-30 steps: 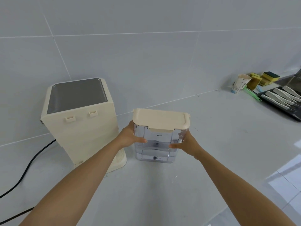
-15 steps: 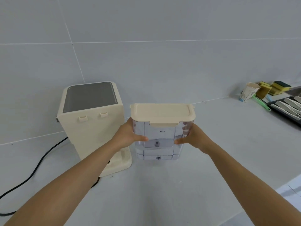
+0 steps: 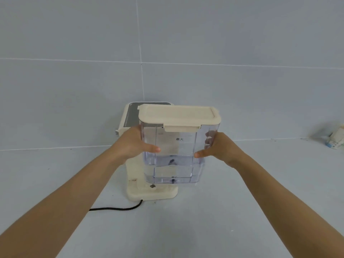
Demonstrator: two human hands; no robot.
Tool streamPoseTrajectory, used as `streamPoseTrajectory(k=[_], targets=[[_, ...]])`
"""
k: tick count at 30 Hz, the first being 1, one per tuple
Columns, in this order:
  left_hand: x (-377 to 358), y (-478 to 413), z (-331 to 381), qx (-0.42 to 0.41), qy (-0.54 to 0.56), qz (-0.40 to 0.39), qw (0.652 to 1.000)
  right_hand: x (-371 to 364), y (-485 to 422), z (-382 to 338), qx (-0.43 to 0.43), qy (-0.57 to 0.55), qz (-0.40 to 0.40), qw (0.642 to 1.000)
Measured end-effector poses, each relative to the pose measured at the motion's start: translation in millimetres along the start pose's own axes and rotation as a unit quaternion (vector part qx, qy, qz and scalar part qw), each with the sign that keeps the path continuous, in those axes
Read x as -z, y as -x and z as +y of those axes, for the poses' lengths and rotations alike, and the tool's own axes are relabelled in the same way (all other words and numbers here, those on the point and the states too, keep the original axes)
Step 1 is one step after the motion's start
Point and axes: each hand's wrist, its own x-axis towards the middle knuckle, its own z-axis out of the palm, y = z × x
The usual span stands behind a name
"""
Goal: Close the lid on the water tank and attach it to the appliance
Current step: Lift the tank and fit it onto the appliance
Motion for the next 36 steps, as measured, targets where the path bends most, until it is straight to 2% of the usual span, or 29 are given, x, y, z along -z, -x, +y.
streamPoseTrajectory(k=[5,14,36], targets=[[29,5,-6,0.046,0.019,0.003,0.999,-26,-13,-23,0.03,-0.004,-0.027,0.999],[51,-4,-22,0.123,0.042,0.065,0.989,-59,-39,-41,0.029,-0.02,-0.04,0.999],[24,-15,-77,0.119,0.087,0.042,0.988,-89,-53,11,-0.012,-0.021,-0.019,1.0]])
